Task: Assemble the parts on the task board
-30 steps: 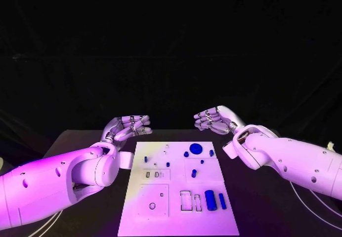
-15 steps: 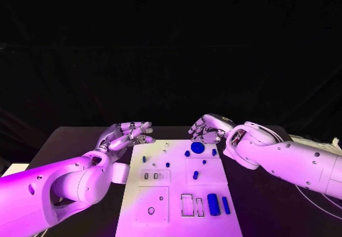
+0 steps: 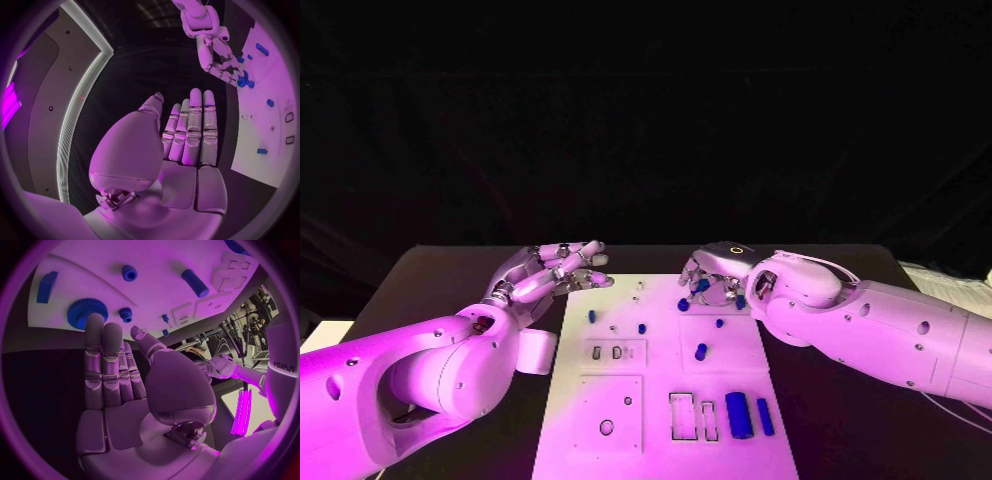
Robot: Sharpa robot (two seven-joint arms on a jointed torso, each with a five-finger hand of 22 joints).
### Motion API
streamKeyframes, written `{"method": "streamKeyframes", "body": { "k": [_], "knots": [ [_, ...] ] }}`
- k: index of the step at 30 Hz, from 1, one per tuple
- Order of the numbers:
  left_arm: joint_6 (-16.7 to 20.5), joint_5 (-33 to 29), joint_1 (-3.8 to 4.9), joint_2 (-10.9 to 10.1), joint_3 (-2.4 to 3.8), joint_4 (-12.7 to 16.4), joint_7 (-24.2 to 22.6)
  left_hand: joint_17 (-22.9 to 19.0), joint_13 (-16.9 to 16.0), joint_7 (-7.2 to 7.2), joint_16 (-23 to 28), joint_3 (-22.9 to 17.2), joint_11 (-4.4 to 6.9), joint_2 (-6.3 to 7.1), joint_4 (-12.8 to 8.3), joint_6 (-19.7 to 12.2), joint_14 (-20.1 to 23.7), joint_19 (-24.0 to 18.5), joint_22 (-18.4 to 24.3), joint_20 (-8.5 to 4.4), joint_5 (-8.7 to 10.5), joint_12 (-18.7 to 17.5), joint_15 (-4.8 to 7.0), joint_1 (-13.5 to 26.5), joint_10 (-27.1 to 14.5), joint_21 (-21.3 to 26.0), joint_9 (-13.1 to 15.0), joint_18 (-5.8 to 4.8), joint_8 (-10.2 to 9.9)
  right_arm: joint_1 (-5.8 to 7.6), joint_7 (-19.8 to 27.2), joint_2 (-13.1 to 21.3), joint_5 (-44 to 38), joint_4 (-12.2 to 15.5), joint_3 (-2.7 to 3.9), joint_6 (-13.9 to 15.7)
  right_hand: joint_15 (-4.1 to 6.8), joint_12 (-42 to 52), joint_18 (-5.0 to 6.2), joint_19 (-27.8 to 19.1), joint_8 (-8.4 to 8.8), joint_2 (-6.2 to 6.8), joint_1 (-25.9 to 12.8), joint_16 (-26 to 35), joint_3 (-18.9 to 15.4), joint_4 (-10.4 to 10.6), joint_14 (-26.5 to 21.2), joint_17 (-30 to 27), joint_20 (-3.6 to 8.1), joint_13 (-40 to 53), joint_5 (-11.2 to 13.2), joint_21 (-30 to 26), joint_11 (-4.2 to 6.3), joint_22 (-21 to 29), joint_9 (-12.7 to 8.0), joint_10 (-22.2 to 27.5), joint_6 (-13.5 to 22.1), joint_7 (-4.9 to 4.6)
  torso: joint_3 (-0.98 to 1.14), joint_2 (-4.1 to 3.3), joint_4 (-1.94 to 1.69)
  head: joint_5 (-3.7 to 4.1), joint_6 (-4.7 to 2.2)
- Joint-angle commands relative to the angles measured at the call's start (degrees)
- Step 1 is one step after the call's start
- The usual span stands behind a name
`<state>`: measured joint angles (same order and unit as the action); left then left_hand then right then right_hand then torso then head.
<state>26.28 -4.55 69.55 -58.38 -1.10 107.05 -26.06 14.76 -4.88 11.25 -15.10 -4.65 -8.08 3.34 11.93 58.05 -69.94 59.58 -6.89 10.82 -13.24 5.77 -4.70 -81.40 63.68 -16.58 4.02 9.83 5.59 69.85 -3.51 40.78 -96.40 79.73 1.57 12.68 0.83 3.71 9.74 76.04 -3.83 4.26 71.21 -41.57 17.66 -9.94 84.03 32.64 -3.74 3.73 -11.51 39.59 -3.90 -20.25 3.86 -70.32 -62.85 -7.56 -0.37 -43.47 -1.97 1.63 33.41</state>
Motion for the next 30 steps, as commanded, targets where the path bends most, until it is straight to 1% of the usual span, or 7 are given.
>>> {"method": "streamKeyframes", "body": {
  "k": [1,8,14,18,21,25,30],
  "knots": [
    [-1.10,-0.94,0.19,-0.12,0.05,0.28,-0.48,0.10,0.08,0.30,-0.31,0.27,-0.05,0.31,-0.23,-0.13,0.21,0.28,0.05,0.14,0.25,-0.40,0.07,0.18,-0.53,0.13,-0.09,0.63,-0.40,0.01,-1.60,-0.22,-3.79,0.06,0.02,-3.66,0.10,-0.19,0.31,-0.35,0.16,0.78,-0.14,-1.90,0.35,0.35,1.80,1.87,0.10,-0.06,0.45,1.80,-0.01,-1.80,0.00,0.63,0.33,0.09,0.12,-0.80,-0.14,0.06,-0.08],
    [-1.05,-0.99,0.29,-0.19,0.05,0.18,-0.46,0.32,0.13,0.37,-0.39,0.29,-0.11,0.30,-0.31,-0.21,0.21,0.35,0.07,0.15,0.25,-0.58,0.06,0.17,-0.69,0.13,-0.10,0.63,-0.54,0.01,-1.72,-0.61,-4.23,-0.15,0.02,-4.34,0.06,-0.13,-0.31,-0.54,0.13,1.34,0.28,-7.38,1.40,1.77,1.64,7.32,-0.14,-0.04,0.61,7.97,-0.10,-8.36,0.02,0.82,0.28,0.03,0.11,-1.22,-0.18,0.22,-0.15],
    [-0.99,-1.00,0.33,-0.23,0.05,0.27,-0.42,0.42,0.14,0.40,-0.43,0.30,-0.13,0.31,-0.36,-0.25,0.19,0.39,0.07,0.15,0.24,-0.65,0.06,0.14,-0.74,0.13,-0.10,0.64,-0.61,0.01,-1.71,-1.00,-4.51,-0.43,0.00,-5.11,0.00,-0.13,-0.58,-0.82,0.10,1.59,0.63,-10.39,2.16,2.70,1.57,10.24,-0.25,-0.03,0.68,11.11,-0.07,-11.64,0.04,0.61,0.03,0.02,0.08,-1.57,-0.39,0.44,-0.27],
    [-0.99,-1.00,0.36,-0.33,0.05,0.40,-0.37,0.42,0.14,0.40,-0.43,0.30,-0.13,0.31,-0.36,-0.25,0.19,0.39,0.07,0.15,0.24,-0.65,0.06,0.14,-0.74,0.13,-0.10,0.64,-0.61,0.00,-1.66,-1.37,-4.64,-0.88,-0.02,-5.64,0.03,-0.12,-0.81,-0.67,0.08,1.55,0.85,-11.00,2.62,3.10,1.42,10.71,-0.29,-0.03,0.70,12.91,-0.02,-13.69,0.06,0.47,-0.17,0.06,0.05,-1.81,-0.47,0.36,-0.37],
    [-0.95,-1.00,0.38,-0.41,0.05,0.47,-0.34,0.42,0.14,0.40,-0.43,0.30,-0.13,0.31,-0.36,-0.25,0.19,0.39,0.07,0.15,0.24,-0.65,0.06,0.14,-0.74,0.13,-0.10,0.64,-0.61,-0.01,-1.59,-1.55,-4.68,-1.05,-0.04,-6.04,0.09,-0.11,-1.09,-0.36,0.04,1.41,1.06,-11.37,3.16,3.56,1.20,10.97,-0.32,-0.02,0.71,14.96,0.05,-16.08,0.09,0.24,-0.45,0.15,0.06,-1.96,-0.46,0.26,-0.37],
    [-0.92,-1.00,0.42,-0.50,0.05,0.49,-0.32,0.52,0.16,0.45,-0.48,0.30,-0.16,0.31,-0.42,-0.28,0.18,0.42,0.08,0.15,0.24,-0.71,0.05,0.12,-0.79,0.13,-0.10,0.64,-0.67,-0.02,-1.47,-1.70,-4.70,-1.15,-0.05,-6.37,0.23,-0.08,-1.47,0.11,-0.04,1.32,1.34,-15.98,3.89,4.11,2.07,15.91,-0.32,0.00,0.87,17.65,0.24,-19.26,0.14,-0.23,-0.99,0.30,0.05,-2.11,-0.43,0.20,-0.36],
    [-0.79,-1.00,0.51,-0.63,0.05,0.57,-0.30,0.58,0.16,0.46,-0.51,0.30,-0.17,0.29,-0.44,-0.30,0.16,0.45,0.08,0.15,0.24,-0.75,0.06,0.10,-0.82,0.12,-0.10,0.64,-0.70,-0.04,-1.28,-1.87,-4.71,-1.29,-0.08,-6.77,0.32,-0.08,-1.74,0.24,-0.07,1.37,1.45,-17.98,4.52,4.77,2.14,17.83,-0.36,0.01,1.18,19.68,0.31,-21.58,0.18,-0.62,-1.49,0.41,0.05,-2.31,-0.40,0.09,-0.40]
  ]
}}
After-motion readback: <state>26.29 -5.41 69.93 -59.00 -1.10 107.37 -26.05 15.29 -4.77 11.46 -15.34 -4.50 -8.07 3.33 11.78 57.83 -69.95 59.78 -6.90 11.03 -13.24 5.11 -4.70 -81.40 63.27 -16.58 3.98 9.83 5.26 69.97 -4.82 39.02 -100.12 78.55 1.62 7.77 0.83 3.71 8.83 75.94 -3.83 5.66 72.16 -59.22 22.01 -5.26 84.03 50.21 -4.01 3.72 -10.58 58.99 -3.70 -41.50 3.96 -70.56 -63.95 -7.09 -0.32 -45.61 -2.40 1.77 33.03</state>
